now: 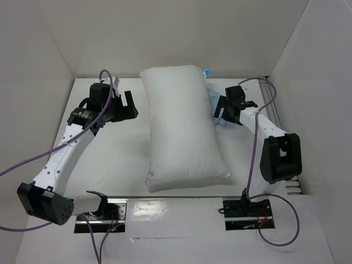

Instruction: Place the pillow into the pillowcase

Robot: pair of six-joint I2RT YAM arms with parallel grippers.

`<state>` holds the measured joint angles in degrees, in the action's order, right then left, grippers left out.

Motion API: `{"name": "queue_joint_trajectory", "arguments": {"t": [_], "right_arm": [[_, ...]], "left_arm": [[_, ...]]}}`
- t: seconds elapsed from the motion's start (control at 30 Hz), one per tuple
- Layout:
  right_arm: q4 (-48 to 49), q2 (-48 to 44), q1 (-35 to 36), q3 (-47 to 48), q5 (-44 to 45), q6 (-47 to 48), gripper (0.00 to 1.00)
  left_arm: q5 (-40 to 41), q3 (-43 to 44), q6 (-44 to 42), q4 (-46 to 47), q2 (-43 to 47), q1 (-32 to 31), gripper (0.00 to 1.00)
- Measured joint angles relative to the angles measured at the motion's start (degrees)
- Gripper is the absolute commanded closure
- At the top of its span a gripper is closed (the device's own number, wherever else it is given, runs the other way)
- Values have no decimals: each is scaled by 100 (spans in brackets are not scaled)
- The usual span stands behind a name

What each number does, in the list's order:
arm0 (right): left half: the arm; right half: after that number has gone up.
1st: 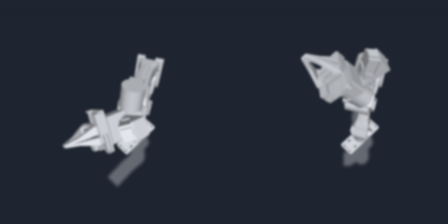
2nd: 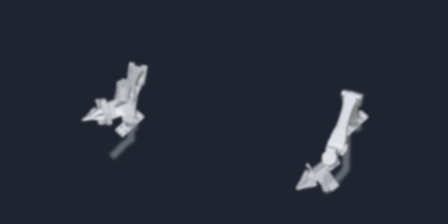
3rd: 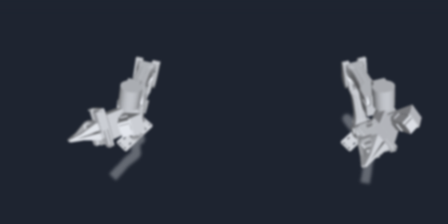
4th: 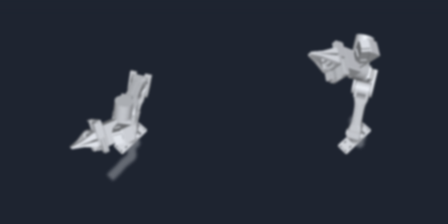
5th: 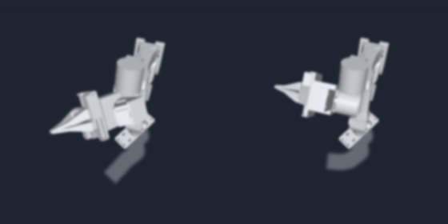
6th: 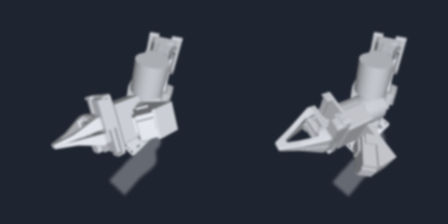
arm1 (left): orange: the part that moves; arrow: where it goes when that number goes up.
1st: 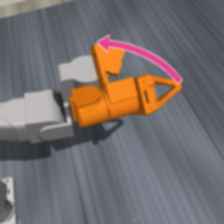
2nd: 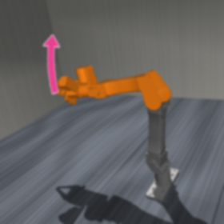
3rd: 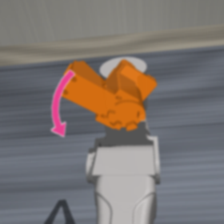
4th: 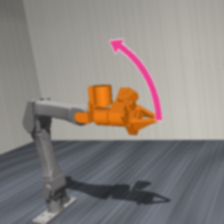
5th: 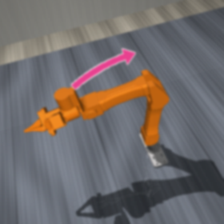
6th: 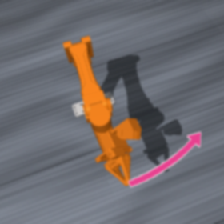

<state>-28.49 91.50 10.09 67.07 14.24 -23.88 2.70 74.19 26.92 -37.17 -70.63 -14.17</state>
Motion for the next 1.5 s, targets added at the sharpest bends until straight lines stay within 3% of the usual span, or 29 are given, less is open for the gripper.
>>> {"name": "queue_joint_trajectory", "arguments": {"t": [0.63,0.67,0.77,0.8,0.87,1.13,1.33,1.5], "right_arm": [[223,2896,-299,2212,-791,101,3],[232,2968,-299,2238,-809,101,19],[258,3027,-304,2262,-872,116,48],[278,3027,-304,2262,-909,79,71],[297,3027,-328,2262,-986,63,100],[111,2649,-422,2326,-800,-76,100],[-173,649,-431,2459,-291,-74,100],[-170,-638,-490,3576,37,-44,100]], "left_arm": [[-470,219,13,-197,-514,-289,0],[-468,251,15,-201,-584,-291,0],[-468,328,31,-245,-754,-291,0],[-481,343,33,-262,-804,-291,0],[-518,389,33,-293,-903,-291,0],[-573,444,223,-308,-1390,-291,0],[-619,332,476,-179,-1484,-291,0],[-619,345,625,-13,-1895,-345,0]]}}
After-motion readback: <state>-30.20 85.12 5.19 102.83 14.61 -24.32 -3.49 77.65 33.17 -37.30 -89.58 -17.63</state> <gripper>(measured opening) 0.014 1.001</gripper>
